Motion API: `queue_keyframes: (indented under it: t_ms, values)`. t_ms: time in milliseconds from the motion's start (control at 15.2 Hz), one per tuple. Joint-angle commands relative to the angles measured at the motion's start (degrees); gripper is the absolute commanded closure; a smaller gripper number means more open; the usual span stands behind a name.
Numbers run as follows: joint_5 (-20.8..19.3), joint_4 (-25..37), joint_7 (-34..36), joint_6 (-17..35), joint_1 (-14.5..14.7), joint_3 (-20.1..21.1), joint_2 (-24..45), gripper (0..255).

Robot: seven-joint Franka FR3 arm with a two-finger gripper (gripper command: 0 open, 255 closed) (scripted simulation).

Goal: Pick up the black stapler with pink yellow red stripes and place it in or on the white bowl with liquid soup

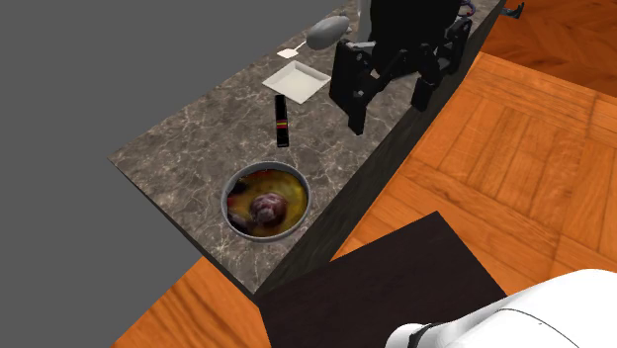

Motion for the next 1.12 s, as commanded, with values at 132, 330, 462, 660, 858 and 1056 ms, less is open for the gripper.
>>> queue_keyframes:
  t_ms: [132, 330, 462, 660, 858, 1056]
  values:
    - [0.43, -0.94, 1.25, 4.20, -0.10, 0.59, 2.88, 0]
    - [0.97, -1.71, 3.07, 10.42, -0.29, 1.46, 7.76, 0]
    - [1.24, -1.79, 4.26, 14.46, -0.42, 2.00, 11.35, 0]
    - [1.47, -1.25, 6.04, 20.27, -0.64, 2.73, 17.14, 0]
    - [1.48, 0.07, 7.86, 25.69, -0.85, 3.34, 23.30, 0]
    - [1.27, 2.15, 9.69, 30.59, -1.11, 3.86, 29.72, 0]
